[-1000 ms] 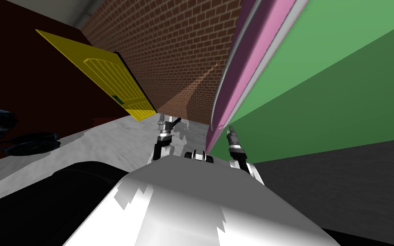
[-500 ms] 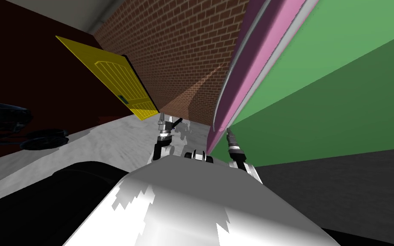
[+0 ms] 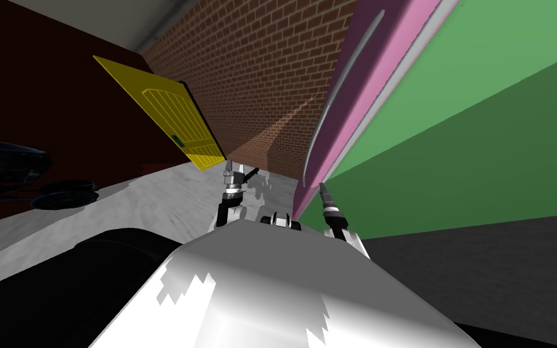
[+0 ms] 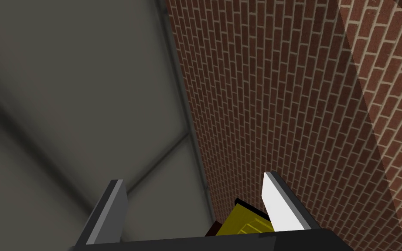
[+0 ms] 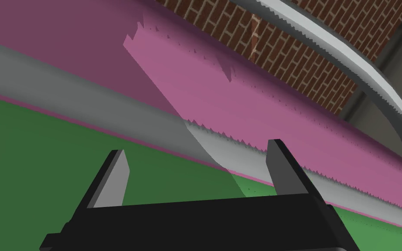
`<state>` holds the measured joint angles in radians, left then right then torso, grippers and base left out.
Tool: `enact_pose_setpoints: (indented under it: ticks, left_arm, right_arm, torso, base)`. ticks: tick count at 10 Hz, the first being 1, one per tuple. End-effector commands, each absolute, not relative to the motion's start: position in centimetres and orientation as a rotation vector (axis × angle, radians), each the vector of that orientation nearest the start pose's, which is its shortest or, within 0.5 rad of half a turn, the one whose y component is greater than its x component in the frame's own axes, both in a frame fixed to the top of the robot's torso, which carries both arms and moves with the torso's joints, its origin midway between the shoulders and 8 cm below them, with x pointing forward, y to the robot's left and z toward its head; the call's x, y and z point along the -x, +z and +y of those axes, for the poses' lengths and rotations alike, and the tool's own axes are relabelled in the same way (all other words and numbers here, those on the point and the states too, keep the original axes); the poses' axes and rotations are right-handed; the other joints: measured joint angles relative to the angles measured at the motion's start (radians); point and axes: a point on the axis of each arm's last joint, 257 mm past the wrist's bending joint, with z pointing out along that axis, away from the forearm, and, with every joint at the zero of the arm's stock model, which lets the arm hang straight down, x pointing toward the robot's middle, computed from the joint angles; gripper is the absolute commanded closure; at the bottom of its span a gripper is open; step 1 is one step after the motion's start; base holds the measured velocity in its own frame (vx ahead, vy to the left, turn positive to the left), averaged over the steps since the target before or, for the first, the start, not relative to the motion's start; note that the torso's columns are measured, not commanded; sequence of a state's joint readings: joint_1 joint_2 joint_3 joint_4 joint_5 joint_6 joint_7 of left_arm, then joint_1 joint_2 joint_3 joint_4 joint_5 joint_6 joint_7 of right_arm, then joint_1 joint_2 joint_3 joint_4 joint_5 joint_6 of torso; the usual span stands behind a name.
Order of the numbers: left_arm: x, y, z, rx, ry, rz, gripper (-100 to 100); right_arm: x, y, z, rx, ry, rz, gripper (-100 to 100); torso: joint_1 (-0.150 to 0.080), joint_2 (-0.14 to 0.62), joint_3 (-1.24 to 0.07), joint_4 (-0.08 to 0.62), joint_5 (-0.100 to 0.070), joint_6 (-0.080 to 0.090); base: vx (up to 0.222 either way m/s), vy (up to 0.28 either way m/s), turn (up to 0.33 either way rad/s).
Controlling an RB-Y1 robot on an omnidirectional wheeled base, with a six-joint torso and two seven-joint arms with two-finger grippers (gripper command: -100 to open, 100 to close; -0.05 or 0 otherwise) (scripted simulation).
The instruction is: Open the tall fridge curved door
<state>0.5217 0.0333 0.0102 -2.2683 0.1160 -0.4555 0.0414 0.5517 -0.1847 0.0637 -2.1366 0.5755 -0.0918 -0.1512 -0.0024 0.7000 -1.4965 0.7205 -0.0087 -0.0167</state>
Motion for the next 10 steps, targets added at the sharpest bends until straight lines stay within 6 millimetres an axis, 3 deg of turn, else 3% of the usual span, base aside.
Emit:
enact_pose_setpoints:
  ticks: [1,2,5,6,8,9,10]
  left_arm:
    - [-34.9,0.4,29.7,0.785,-1.378,0.605,0]
    - [-34.9,0.4,29.7,0.785,-1.378,0.605,0]
    - [-34.9,0.4,29.7,0.785,-1.378,0.605,0]
    - [-34.9,0.4,29.7,0.785,-1.378,0.605,0]
    - [-34.9,0.4,29.7,0.785,-1.378,0.605,0]
    - [-34.9,0.4,29.7,0.785,-1.378,0.605,0]
    - [-34.9,0.4,29.7,0.785,-1.378,0.605,0]
  right_arm:
    - [-39.4,-19.2,-26.8,-0.677,0.715,1.435,-100]
    - [-39.2,-20.5,-27.6,-0.683,0.658,1.467,-100]
    - [-39.1,-20.6,-27.7,-0.641,0.606,1.485,-100]
    - [-38.8,-21.9,-28.8,-0.643,0.532,1.518,-100]
    - [-38.8,-21.9,-28.8,-0.613,0.502,1.526,-100]
    - [-38.4,-23.1,-29.9,-0.619,0.429,1.555,-100]
    - [-38.4,-23.1,-30.0,-0.593,0.405,1.561,-100]
  torso:
    - [0.001,-0.002,-0.001,-0.001,-0.001,-0.001]
    - [0.000,-0.003,-0.002,-0.001,0.000,0.001]
    - [-0.004,-0.007,-0.003,-0.003,-0.004,-0.002]
    - [-0.006,-0.008,-0.003,-0.004,-0.005,-0.003]
    - [-0.007,-0.017,-0.008,-0.007,-0.007,-0.006]
    - [-0.008,-0.016,-0.008,-0.007,-0.007,-0.003]
    - [-0.010,-0.018,-0.008,-0.009,-0.010,-0.006]
  base:
    - [0.020,0.032,0.071]
    - [0.025,0.035,0.079]
    - [0.012,0.025,0.021]
    - [0.015,0.023,0.127]
    - [0.008,0.032,0.041]
    - [0.028,0.025,0.100]
    - [0.020,0.027,0.078]
